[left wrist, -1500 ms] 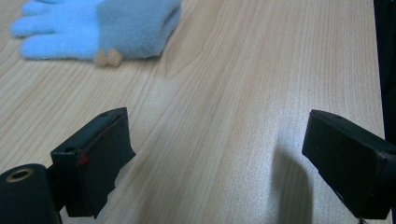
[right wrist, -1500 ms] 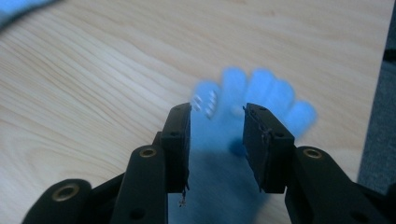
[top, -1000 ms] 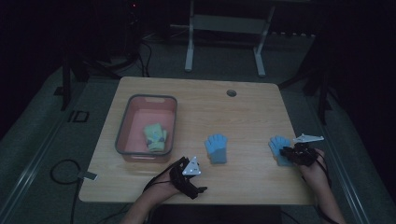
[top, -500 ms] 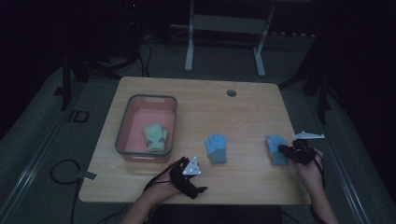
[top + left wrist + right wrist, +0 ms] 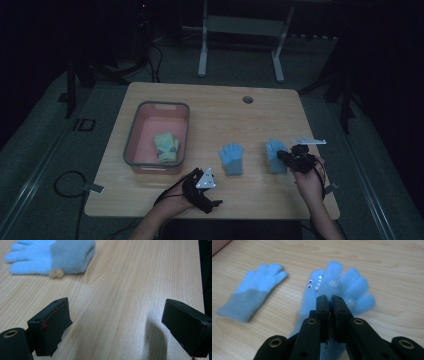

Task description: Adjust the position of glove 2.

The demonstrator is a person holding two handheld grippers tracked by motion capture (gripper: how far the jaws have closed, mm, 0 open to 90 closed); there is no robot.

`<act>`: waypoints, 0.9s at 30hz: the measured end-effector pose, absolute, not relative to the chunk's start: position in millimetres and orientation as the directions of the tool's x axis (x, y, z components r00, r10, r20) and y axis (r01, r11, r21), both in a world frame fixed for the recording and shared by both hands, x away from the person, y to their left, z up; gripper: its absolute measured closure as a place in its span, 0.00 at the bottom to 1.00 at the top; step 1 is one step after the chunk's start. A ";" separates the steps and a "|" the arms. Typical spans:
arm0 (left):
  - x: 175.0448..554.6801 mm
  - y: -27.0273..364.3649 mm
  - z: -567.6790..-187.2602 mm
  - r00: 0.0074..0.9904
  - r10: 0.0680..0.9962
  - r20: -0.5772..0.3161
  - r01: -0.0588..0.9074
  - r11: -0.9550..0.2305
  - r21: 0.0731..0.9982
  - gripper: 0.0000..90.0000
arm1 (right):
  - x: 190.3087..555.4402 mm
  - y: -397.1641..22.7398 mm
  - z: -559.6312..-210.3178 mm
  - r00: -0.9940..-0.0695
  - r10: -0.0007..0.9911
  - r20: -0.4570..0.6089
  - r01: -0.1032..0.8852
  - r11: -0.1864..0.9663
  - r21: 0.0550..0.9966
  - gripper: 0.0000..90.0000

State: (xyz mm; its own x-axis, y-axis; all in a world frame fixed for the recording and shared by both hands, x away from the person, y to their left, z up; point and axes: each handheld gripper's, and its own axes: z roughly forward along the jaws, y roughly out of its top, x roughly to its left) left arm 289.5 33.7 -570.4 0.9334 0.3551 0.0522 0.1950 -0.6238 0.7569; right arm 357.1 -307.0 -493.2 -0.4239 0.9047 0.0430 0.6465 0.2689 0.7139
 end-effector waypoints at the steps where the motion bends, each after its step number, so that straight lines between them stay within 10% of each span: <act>1: 289.5 33.8 -570.5 0.933 0.355 0.053 0.194 -0.624 0.757 0.09 | 357.0 -301.9 -493.6 -0.426 0.904 0.041 0.645 0.271 0.715 0.94; 27: 290.5 35.4 -571.2 0.938 0.344 0.028 0.202 -0.613 0.764 0.09 | 368.9 -251.8 -542.2 -0.448 0.894 -0.003 0.683 0.345 0.644 0.86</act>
State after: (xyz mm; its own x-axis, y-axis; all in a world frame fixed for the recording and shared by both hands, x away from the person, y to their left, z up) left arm 290.5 35.4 -571.2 0.9384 0.3445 0.0283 0.2020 -0.6131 0.7637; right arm 368.9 -251.8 -542.2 -0.4485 0.8938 -0.0027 0.6833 0.3448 0.6435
